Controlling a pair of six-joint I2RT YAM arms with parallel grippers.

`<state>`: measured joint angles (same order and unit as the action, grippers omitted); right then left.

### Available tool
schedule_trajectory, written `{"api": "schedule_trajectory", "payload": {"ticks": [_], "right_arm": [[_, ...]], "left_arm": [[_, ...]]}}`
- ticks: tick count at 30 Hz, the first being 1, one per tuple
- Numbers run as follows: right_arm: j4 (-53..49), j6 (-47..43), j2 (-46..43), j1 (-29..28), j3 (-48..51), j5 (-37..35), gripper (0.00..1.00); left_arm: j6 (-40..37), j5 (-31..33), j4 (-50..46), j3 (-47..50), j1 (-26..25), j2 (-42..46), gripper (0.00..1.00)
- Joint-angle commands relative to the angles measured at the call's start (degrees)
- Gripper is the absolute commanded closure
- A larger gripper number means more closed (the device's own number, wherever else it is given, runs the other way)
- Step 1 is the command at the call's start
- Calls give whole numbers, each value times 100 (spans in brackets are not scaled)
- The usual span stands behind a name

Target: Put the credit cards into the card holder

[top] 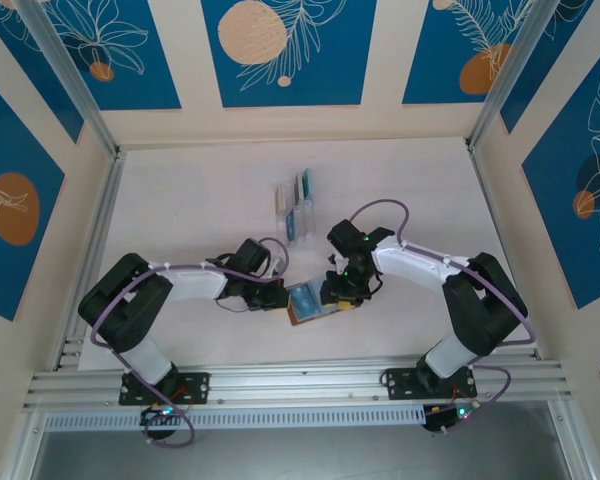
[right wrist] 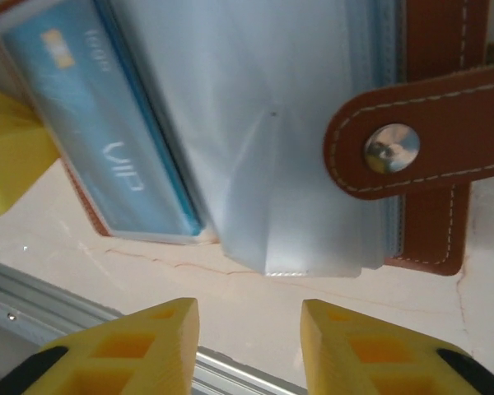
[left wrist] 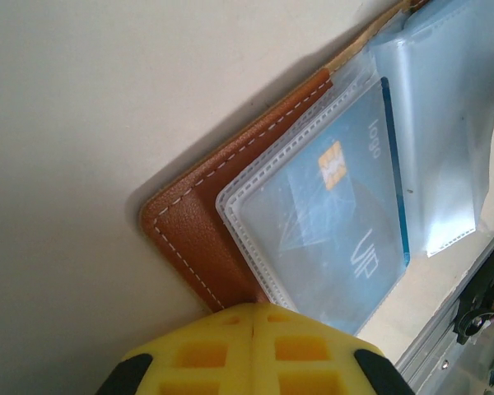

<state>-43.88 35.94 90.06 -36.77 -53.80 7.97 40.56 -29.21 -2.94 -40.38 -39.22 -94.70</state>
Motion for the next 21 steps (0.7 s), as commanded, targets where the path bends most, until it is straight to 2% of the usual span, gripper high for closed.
{"api": "schedule_trajectory", "payload": {"ticks": [1,13,21], "right_arm": [[139,184,97,-5,95,311,56],[466,347,450,24,61,652,55],[612,596,319,-115,252,765,54]], "left_arm": [[18,728,-193,193,64,-383,96],[36,750,-185,248,64,-348,96],[53,750,-111,293,64,-379,96]]}}
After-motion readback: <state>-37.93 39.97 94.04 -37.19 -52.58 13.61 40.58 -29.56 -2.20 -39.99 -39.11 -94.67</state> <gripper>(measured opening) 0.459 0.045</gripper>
